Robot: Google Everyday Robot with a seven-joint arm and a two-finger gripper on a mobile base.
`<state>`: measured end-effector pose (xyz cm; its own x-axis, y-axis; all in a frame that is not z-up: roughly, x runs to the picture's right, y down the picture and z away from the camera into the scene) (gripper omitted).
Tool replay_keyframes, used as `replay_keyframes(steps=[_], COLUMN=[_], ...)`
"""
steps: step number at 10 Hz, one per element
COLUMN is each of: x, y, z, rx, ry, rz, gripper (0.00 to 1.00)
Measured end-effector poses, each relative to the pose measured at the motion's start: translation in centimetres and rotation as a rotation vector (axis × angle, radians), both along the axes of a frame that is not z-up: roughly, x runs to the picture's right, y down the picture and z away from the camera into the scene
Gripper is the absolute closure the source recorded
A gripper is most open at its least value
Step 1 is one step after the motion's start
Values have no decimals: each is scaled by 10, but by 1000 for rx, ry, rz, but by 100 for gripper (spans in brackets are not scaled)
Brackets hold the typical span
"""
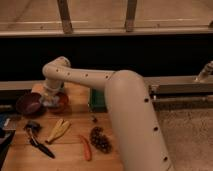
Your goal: Wipe red bowl with towel
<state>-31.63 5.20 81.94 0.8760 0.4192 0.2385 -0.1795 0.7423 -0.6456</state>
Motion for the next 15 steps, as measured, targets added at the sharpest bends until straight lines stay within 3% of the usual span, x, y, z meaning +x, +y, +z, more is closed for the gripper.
replay_keyframes(steps=[3, 5, 7, 9, 11, 15], x=[31, 47, 43, 19, 1, -24], y=[-1, -16, -31, -37, -34, 6], z=[1, 23, 45, 59, 61, 28], rx=[12, 24, 37, 37, 24, -12], ry=[61, 122, 151, 137, 99, 17], rz=[19, 14, -3, -18, -27, -67], gripper=[100, 100, 100, 100, 100, 100])
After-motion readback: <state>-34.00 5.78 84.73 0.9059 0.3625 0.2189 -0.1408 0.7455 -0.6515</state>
